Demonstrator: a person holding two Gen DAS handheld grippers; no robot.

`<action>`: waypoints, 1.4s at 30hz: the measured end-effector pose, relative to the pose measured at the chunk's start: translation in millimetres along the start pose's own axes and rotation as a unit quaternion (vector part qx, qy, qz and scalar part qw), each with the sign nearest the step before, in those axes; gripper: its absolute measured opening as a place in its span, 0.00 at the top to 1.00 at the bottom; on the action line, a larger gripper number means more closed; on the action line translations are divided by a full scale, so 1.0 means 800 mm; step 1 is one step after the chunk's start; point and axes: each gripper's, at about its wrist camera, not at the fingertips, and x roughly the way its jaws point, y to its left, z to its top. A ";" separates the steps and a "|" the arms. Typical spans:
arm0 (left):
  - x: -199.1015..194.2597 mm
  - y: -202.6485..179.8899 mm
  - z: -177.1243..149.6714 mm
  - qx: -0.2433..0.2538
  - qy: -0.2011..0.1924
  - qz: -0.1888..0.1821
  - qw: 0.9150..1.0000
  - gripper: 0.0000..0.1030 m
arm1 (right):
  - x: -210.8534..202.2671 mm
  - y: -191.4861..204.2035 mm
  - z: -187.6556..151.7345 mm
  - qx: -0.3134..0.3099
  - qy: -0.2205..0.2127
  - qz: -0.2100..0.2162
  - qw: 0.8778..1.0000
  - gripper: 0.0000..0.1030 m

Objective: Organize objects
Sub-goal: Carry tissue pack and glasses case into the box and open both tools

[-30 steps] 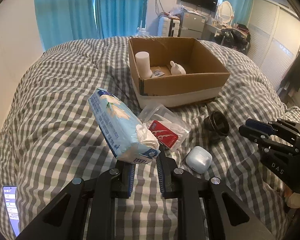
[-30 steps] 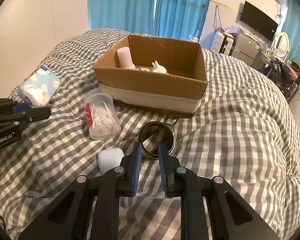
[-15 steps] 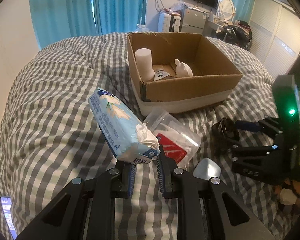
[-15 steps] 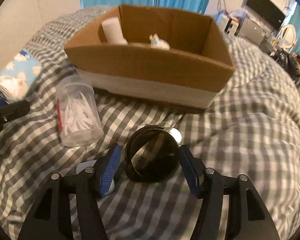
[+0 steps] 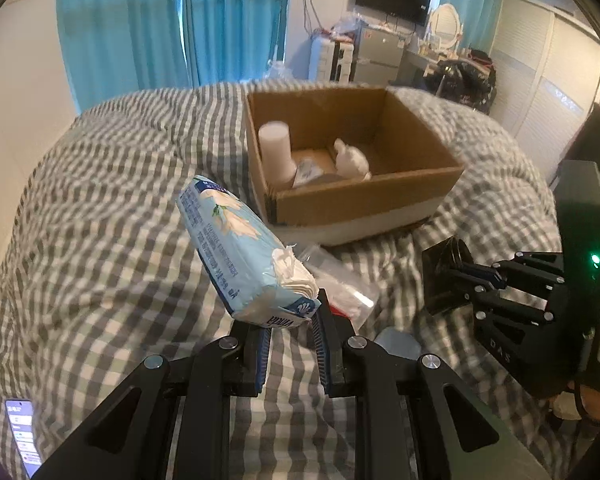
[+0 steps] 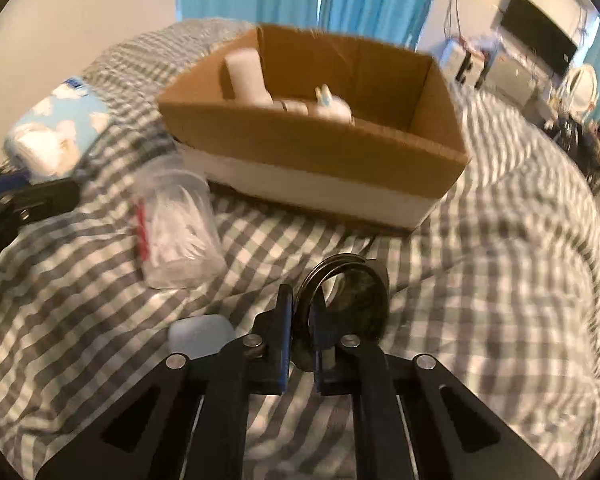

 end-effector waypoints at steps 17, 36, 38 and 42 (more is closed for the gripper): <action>-0.044 -0.034 0.161 0.043 -0.104 -0.024 0.993 0.81 | -0.152 -0.039 0.146 -0.012 -0.162 -0.017 0.986 0.93; 0.146 -0.040 0.210 0.065 -0.024 -0.025 0.997 0.81 | 0.029 -0.088 0.228 0.014 -0.108 0.011 0.994 0.93; 0.156 -0.038 0.206 0.063 -0.022 -0.026 0.997 0.80 | 0.039 -0.091 0.221 0.017 -0.110 0.010 0.994 0.92; 0.166 -0.035 0.202 0.052 -0.010 -0.049 0.997 0.78 | 0.045 -0.095 0.213 0.027 -0.115 0.014 0.993 0.85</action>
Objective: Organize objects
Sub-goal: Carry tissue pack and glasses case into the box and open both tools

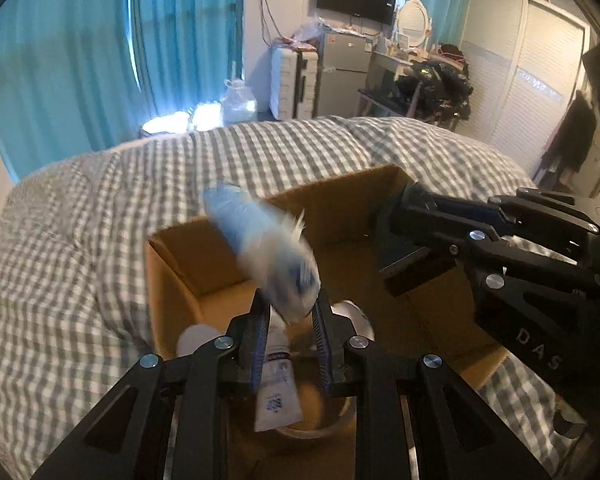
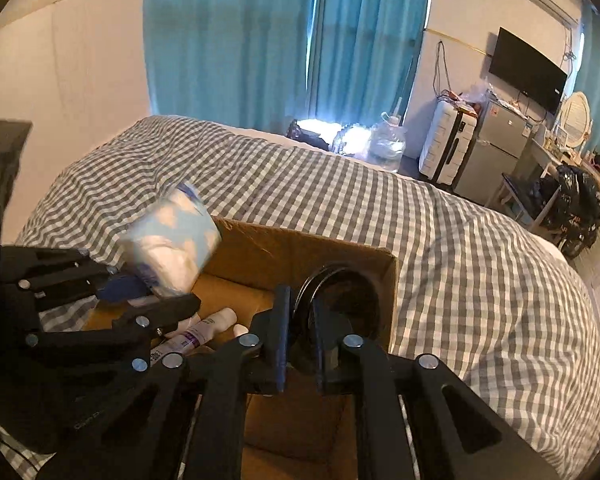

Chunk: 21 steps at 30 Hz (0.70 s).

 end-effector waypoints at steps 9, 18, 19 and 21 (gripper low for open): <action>-0.061 -0.011 0.000 0.010 -0.031 0.021 0.999 0.21 | -0.056 -0.018 0.013 0.027 -0.042 -0.010 0.999 0.43; -0.191 -0.023 -0.004 0.007 -0.080 0.041 0.996 0.05 | -0.189 -0.010 0.020 0.024 -0.094 -0.049 0.994 0.12; -0.203 -0.025 -0.004 0.007 -0.088 0.046 0.995 0.04 | -0.204 -0.009 0.021 0.023 -0.099 -0.053 0.993 0.10; -0.230 -0.024 -0.008 0.008 -0.107 0.056 0.993 0.02 | -0.237 -0.005 0.022 0.025 -0.115 -0.058 0.991 0.07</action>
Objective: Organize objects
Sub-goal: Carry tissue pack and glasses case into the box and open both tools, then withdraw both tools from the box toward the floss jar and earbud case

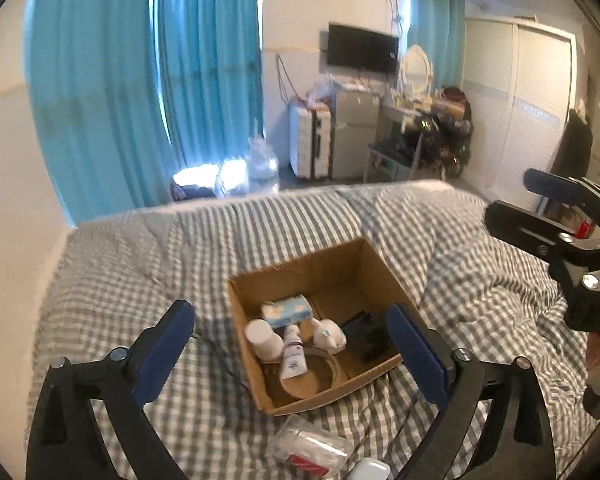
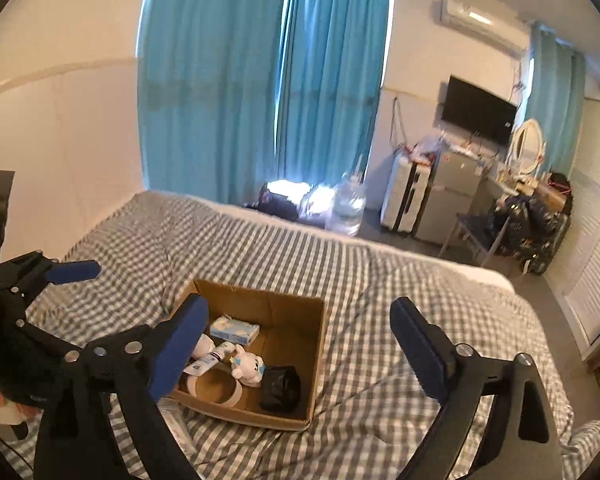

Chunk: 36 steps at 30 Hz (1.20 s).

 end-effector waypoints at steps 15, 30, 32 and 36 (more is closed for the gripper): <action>-0.055 0.027 -0.081 -0.047 0.000 0.055 0.997 0.00 | -0.087 0.027 -0.043 -0.005 -0.012 0.011 1.000 0.03; 0.048 0.039 -0.210 -0.055 0.133 0.066 0.987 0.00 | 0.053 0.077 -0.215 -0.005 0.164 0.064 0.984 0.04; 0.057 0.040 -0.224 -0.053 0.147 0.071 0.985 0.00 | 0.070 0.084 -0.236 -0.001 0.189 0.077 0.979 0.04; 0.070 0.040 -0.242 -0.047 0.168 0.065 0.983 0.00 | 0.106 0.103 -0.277 -0.009 0.245 0.091 0.965 0.04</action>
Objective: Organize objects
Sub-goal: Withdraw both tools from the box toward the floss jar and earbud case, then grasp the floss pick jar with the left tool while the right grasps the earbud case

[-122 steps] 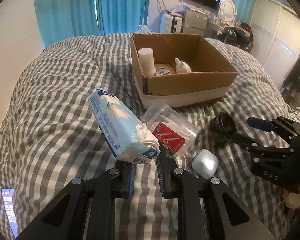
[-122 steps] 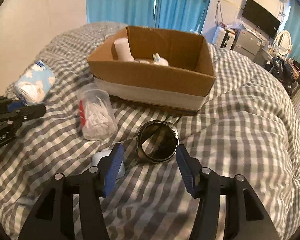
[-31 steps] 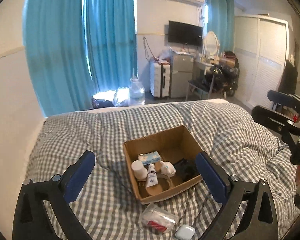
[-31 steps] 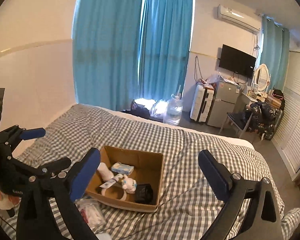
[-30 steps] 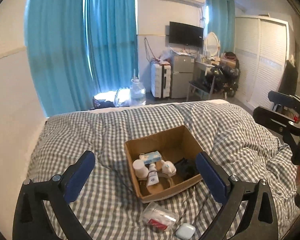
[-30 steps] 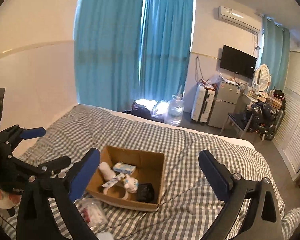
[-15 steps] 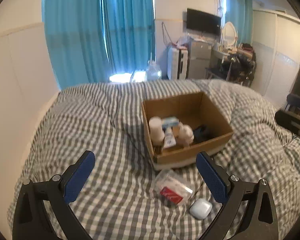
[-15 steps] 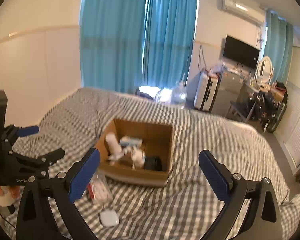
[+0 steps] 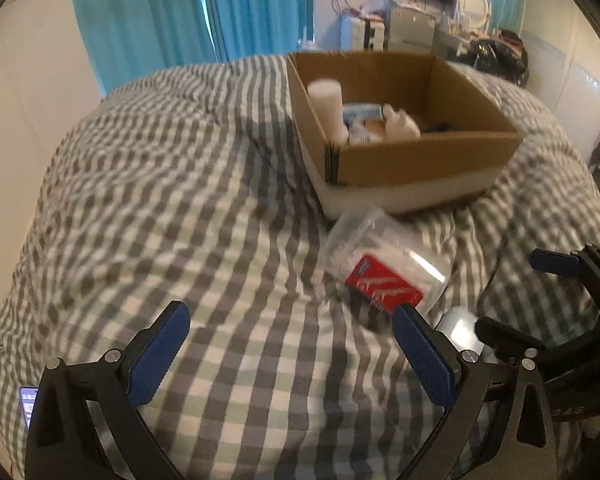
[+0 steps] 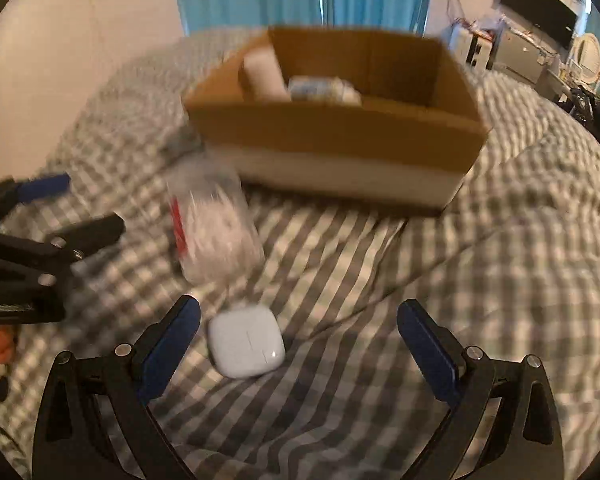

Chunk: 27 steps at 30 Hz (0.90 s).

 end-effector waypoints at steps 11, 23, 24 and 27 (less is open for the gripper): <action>0.018 0.001 0.000 -0.005 0.019 -0.007 1.000 0.00 | 0.042 0.037 -0.018 -0.070 0.066 0.018 0.995 0.36; 0.022 -0.011 0.003 0.013 0.023 -0.030 0.999 0.00 | -0.013 0.005 -0.027 -0.027 -0.001 0.004 1.000 0.51; 0.024 -0.017 0.006 0.018 0.025 -0.040 0.999 0.00 | -0.023 -0.007 -0.025 -0.017 -0.012 -0.006 1.000 0.51; 0.032 -0.036 0.017 0.041 0.023 -0.062 0.997 0.00 | -0.036 -0.029 -0.019 0.000 -0.027 -0.025 0.999 0.51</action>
